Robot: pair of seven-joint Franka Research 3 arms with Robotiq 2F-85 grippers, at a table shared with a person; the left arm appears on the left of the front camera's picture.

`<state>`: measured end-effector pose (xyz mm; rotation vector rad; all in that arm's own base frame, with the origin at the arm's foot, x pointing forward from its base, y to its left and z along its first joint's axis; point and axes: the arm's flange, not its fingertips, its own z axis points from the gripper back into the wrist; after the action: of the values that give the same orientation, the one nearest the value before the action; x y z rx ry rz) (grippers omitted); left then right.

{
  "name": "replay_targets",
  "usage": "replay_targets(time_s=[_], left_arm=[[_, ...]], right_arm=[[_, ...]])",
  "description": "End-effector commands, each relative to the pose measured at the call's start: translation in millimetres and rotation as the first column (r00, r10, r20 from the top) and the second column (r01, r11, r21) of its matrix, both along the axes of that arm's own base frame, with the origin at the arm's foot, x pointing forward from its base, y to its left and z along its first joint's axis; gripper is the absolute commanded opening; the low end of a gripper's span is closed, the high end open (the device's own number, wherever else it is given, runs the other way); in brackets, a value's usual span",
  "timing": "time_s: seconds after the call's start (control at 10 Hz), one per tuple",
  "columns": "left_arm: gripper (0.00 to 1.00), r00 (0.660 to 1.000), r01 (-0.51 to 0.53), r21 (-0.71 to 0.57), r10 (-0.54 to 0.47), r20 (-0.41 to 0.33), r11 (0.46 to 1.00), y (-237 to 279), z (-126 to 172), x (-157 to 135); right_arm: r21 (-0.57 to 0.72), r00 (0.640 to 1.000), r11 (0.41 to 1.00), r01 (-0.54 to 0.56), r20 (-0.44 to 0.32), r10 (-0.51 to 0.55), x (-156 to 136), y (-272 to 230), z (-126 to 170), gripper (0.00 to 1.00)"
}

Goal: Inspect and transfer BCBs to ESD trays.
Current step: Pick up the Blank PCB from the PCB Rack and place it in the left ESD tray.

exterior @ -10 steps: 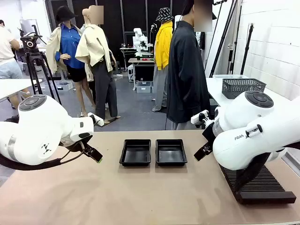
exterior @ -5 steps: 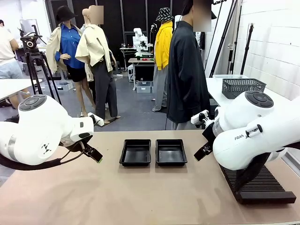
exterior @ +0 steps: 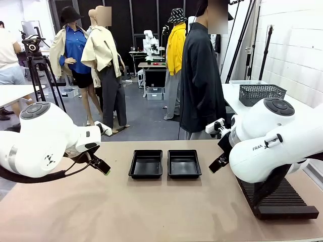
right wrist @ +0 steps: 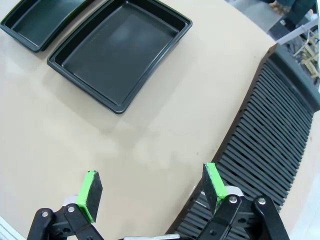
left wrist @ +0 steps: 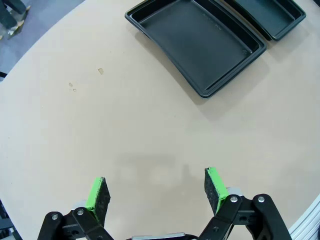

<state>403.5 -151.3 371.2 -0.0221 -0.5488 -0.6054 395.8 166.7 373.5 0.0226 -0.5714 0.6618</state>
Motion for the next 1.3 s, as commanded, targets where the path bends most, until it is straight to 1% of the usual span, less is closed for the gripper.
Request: replay_targets(time_s=[0.0,0.5,0.6,0.7,0.8,0.9,1.0,1.1,1.2], left_arm=[[1.0,1.0,-0.001,0.0,0.001,0.0,1.0,0,0,0],[1.0,1.0,0.0,0.0,0.0,0.0,1.0,0,0,0],[1.0,0.999,-0.028,0.006,0.028,-0.022,1.0,8,8,5],[1.0,0.997,-0.03,-0.014,0.029,-0.073,0.999,19,23,14],[1.0,0.991,-0.021,-0.082,0.01,-0.136,0.996,33,39,22],[1.0,0.982,-0.009,-0.165,-0.023,-0.189,0.986,48,57,31],[1.0,0.965,-0.007,-0.265,-0.063,-0.254,0.964,66,71,42],[1.0,0.95,-0.029,-0.348,-0.083,-0.302,0.937,85,81,54],[1.0,0.931,-0.035,-0.463,-0.139,-0.337,0.885,105,87,63]], right_arm=[[0.0,1.0,1.0,0.0,0.0,0.0,0,0,0,1.0],[0.0,1.0,1.0,0.0,0.0,0.0,0,0,0,1.0],[0.036,0.999,0.999,-0.021,-0.034,0.023,2,-8,11,1.0],[0.081,0.997,0.996,-0.029,-0.065,0.034,9,-21,29,1.0],[0.141,0.993,0.989,-0.047,-0.101,0.061,15,-35,44,1.0],[0.232,0.979,0.97,-0.078,-0.168,0.119,20,-49,58,1.0],[0.289,0.968,0.953,-0.087,-0.201,0.149,26,-64,69,1.0],[0.334,0.952,0.937,-0.099,-0.242,0.187,31,-79,74,1.0],[0.387,0.94,0.919,-0.077,-0.278,0.196,37,-102,77,1.0]])
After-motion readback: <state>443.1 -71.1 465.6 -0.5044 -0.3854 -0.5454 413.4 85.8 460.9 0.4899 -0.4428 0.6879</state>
